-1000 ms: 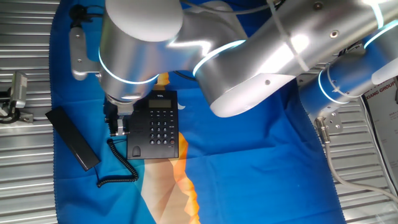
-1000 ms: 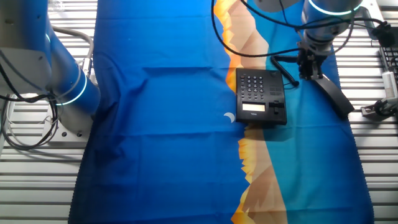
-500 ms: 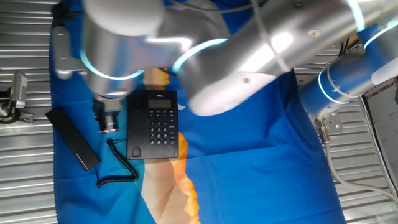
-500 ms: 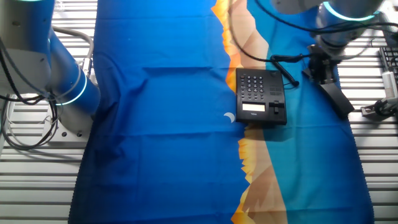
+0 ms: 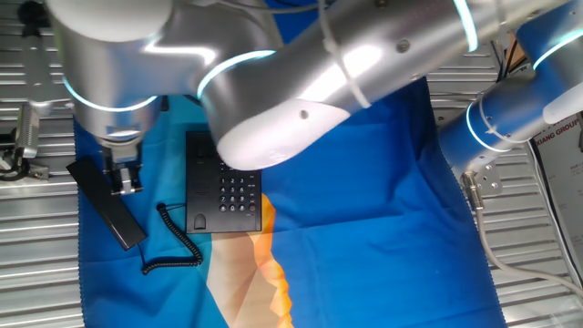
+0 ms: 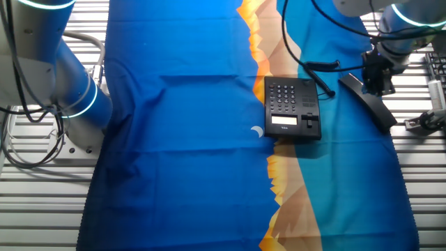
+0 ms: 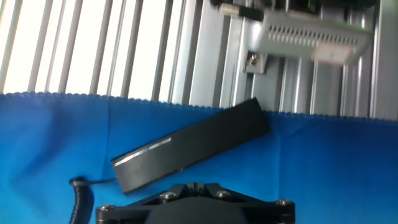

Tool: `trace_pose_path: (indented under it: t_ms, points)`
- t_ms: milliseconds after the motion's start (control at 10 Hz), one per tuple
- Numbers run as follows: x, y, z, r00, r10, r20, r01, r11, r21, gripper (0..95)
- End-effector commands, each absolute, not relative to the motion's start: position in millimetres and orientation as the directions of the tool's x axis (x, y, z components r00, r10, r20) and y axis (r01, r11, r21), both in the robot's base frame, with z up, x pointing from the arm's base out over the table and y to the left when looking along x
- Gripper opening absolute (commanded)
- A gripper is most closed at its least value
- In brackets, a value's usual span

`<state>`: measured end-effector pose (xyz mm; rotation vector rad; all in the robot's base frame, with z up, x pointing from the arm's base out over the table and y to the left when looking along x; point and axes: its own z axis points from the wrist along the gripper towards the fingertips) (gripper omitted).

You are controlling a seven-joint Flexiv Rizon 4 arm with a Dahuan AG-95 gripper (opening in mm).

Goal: Place the handset of the telephone on the corresponding phone cradle

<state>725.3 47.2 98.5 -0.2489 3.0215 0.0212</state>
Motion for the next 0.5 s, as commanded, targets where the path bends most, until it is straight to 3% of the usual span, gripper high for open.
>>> trace_pose_path:
  t_ms: [100, 500]
  points:
    - [729.1, 48.1, 98.7, -0.98, -0.166, -0.105, -0.168, 0.986, 0.007, 0.0]
    - [741.0, 48.3, 96.0, -0.979, -0.177, -0.101, -0.179, 0.984, 0.006, 0.0]
